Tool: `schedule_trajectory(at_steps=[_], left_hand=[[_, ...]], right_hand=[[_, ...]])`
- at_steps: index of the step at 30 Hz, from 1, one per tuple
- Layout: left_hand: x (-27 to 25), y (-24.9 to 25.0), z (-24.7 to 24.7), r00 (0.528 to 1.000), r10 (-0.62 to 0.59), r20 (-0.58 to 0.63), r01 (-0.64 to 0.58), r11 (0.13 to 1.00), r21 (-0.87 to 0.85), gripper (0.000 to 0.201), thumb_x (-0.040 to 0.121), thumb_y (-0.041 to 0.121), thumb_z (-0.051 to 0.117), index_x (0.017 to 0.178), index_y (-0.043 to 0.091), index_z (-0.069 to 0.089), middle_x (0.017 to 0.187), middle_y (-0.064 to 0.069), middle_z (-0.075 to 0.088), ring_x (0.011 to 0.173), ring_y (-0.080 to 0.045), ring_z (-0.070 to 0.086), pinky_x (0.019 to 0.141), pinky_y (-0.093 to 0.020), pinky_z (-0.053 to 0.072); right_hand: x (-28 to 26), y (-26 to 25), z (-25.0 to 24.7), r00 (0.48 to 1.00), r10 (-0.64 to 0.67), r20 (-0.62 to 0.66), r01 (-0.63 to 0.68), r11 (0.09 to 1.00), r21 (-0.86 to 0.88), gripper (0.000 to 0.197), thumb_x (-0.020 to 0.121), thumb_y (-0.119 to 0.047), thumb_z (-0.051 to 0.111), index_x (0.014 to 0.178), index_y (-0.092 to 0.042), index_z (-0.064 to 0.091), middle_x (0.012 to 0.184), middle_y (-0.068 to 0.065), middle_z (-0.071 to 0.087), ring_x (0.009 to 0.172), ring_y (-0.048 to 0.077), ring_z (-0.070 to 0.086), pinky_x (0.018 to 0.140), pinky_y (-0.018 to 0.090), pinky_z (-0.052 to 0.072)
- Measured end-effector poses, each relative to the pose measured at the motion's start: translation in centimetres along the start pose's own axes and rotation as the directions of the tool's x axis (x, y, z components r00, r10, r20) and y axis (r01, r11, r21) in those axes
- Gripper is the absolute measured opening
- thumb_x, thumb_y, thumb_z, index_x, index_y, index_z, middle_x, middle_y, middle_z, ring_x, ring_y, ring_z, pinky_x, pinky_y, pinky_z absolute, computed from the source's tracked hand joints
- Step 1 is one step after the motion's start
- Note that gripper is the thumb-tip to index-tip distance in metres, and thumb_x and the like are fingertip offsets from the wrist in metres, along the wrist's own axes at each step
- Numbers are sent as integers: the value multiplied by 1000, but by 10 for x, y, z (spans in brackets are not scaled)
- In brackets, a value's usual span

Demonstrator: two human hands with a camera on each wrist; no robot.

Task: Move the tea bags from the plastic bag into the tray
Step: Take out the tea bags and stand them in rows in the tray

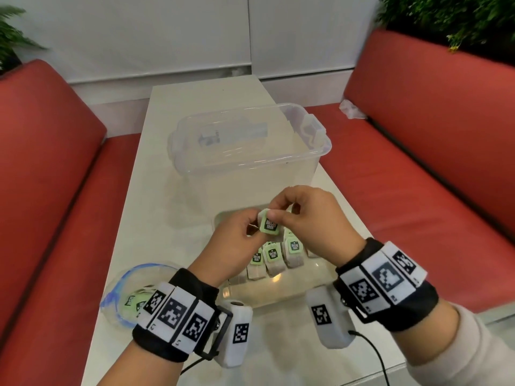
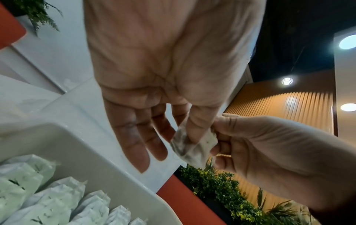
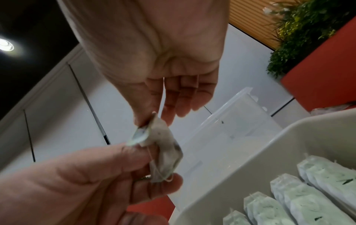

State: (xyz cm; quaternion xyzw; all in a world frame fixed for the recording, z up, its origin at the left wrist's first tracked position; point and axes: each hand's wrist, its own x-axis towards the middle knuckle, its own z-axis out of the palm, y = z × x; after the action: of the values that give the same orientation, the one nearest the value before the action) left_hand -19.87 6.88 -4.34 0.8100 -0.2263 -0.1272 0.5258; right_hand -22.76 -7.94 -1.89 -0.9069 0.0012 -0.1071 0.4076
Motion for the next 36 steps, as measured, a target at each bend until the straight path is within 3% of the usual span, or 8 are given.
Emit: schedule_trajectory(at_steps=[5, 9, 12, 16, 22, 27, 32, 36], left_hand=[[0, -5, 4, 998, -70, -3, 70, 996, -61, 16, 85, 14, 66, 91, 28, 59, 83, 4, 64, 75, -16, 66, 69, -34, 57], [5, -5, 6, 994, -69, 82, 70, 998, -8, 31, 78, 9, 71, 102, 26, 58, 85, 1, 66, 64, -6, 63, 59, -22, 51], [9, -2, 10, 987, -82, 140, 64, 990, 127, 17, 79, 13, 70, 87, 27, 64, 72, 11, 65, 57, 2, 59, 56, -12, 44], [6, -13, 15, 973, -143, 178, 93, 960, 264, 20, 80, 20, 70, 94, 31, 61, 91, 12, 64, 65, 2, 58, 64, -10, 44], [-12, -31, 15, 945, -228, 233, 138, 928, 346, 28, 79, 29, 71, 101, 36, 56, 93, 19, 60, 78, 2, 59, 70, -7, 42], [-20, -43, 16, 923, -277, 267, 171, 917, 360, 33, 76, 28, 74, 103, 38, 57, 97, 18, 61, 88, 1, 58, 77, -13, 46], [-24, -47, 20, 930, -272, 249, 175, 920, 351, 36, 76, 25, 75, 104, 38, 56, 98, 19, 60, 91, 3, 56, 78, -9, 44], [-24, -50, 22, 930, -271, 249, 177, 923, 341, 36, 76, 25, 75, 101, 41, 54, 95, 21, 59, 90, 4, 56, 77, -8, 43]], right_hand=[[10, 6, -12, 1000, -13, 27, 14, 999, -40, 17, 82, -15, 66, 73, -27, 58, 67, -11, 59, 64, 3, 53, 63, 22, 43], [15, 10, -27, 961, -23, 276, 82, 975, -205, 8, 84, -14, 65, 90, -20, 66, 72, -11, 61, 66, 4, 55, 64, 17, 41], [21, 12, -39, 935, -41, 353, 156, 940, -304, 6, 82, -16, 68, 87, -19, 70, 74, -11, 63, 69, 4, 57, 66, 13, 41], [35, 23, -50, 901, 0, 434, 202, 885, -420, 5, 78, -22, 73, 83, -23, 73, 74, -10, 66, 63, 2, 54, 59, 8, 36], [54, 57, -29, 729, 266, 631, 343, 656, -672, 10, 78, -28, 72, 87, -27, 71, 63, -18, 52, 66, 7, 49, 57, 22, 38], [68, 76, -6, 569, 391, 724, 506, 528, -682, 18, 83, -26, 68, 100, -24, 71, 91, -10, 65, 78, 9, 52, 51, 14, 31], [81, 82, 9, 567, 433, 701, 552, 432, -713, 19, 86, -18, 61, 102, -22, 71, 101, -7, 67, 81, 11, 52, 50, 16, 32], [84, 82, 12, 565, 450, 691, 570, 393, -722, 18, 86, -18, 62, 101, -21, 71, 105, -5, 68, 81, 13, 53, 60, 22, 40]])
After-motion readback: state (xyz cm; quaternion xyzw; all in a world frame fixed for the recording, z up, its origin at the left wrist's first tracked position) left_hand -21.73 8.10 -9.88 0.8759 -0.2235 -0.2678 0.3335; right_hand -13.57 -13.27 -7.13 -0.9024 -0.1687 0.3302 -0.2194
